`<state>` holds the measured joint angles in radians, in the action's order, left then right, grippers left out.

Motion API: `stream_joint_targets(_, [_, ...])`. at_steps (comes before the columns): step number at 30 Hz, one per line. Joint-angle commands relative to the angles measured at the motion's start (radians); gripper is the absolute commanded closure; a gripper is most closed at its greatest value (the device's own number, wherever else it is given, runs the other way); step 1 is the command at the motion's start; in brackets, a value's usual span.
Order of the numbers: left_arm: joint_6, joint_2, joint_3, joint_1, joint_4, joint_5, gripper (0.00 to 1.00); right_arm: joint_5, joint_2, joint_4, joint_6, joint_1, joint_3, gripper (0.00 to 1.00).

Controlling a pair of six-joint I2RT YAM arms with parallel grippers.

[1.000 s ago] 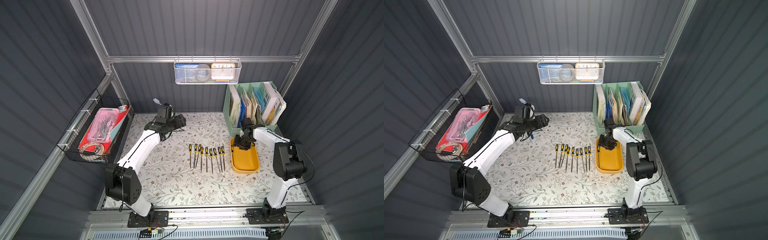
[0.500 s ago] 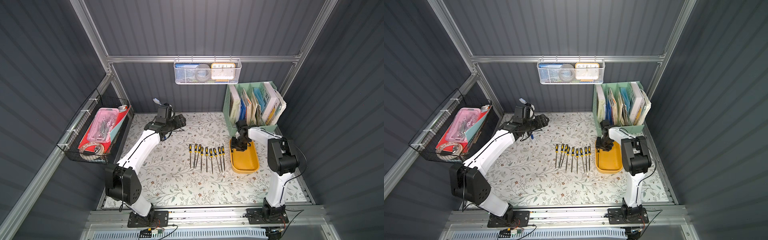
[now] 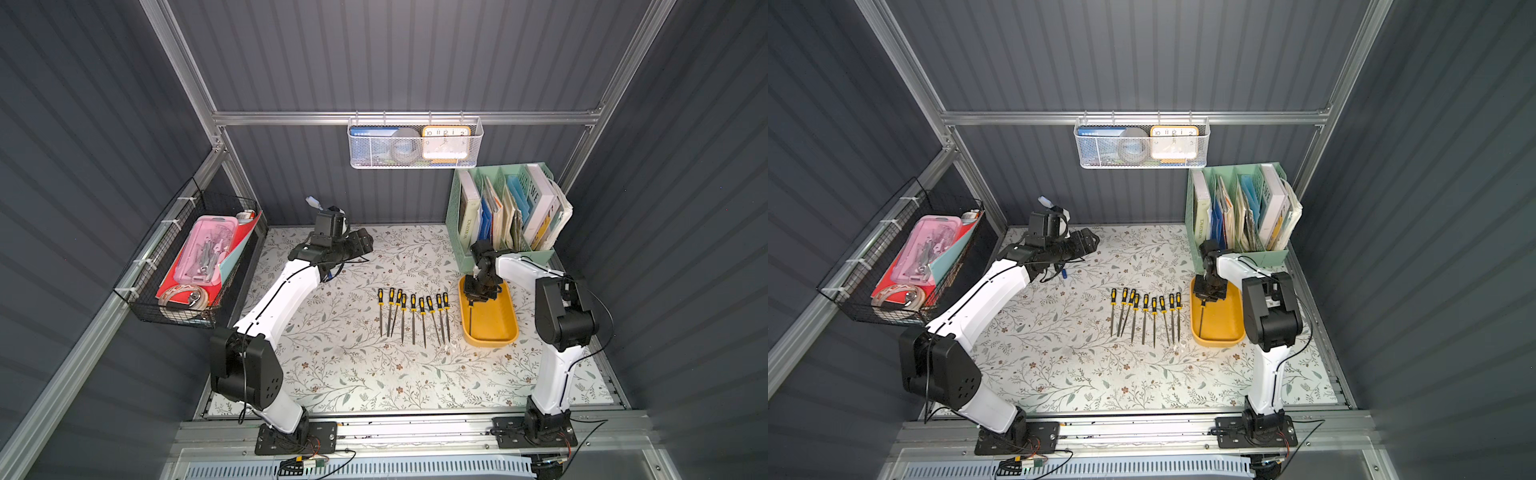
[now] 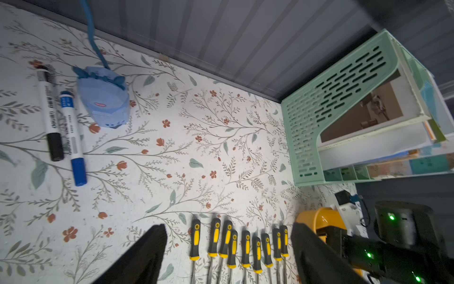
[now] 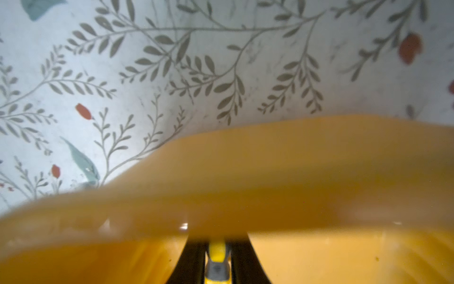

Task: Take the file tool out of the storage box
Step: Pick up the file tool from the storage box.

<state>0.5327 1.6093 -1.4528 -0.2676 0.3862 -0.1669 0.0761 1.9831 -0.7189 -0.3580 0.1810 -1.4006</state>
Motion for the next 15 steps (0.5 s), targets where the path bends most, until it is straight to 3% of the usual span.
stream_joint_targets(1, [-0.051, -0.015, 0.004, 0.001, -0.076, -0.221, 0.14, 0.105, -0.152, 0.035, -0.025, -0.023, 0.001, 1.0])
stream_joint_targets(7, [-0.04, -0.006, 0.028, -0.001, -0.249, -0.545, 0.15, 0.521, -0.32, 0.224, -0.079, -0.061, 0.01, 1.0])
stream_joint_targets(10, [-0.045, 0.004, 0.021, -0.012, -0.291, -0.662, 0.15, 0.726, -0.338, 0.361, -0.18, -0.058, 0.02, 1.0])
stream_joint_targets(15, [-0.06, 0.031, 0.006, -0.063, -0.326, -0.792, 0.19, 0.896, -0.348, 0.665, -0.412, -0.019, 0.058, 1.0])
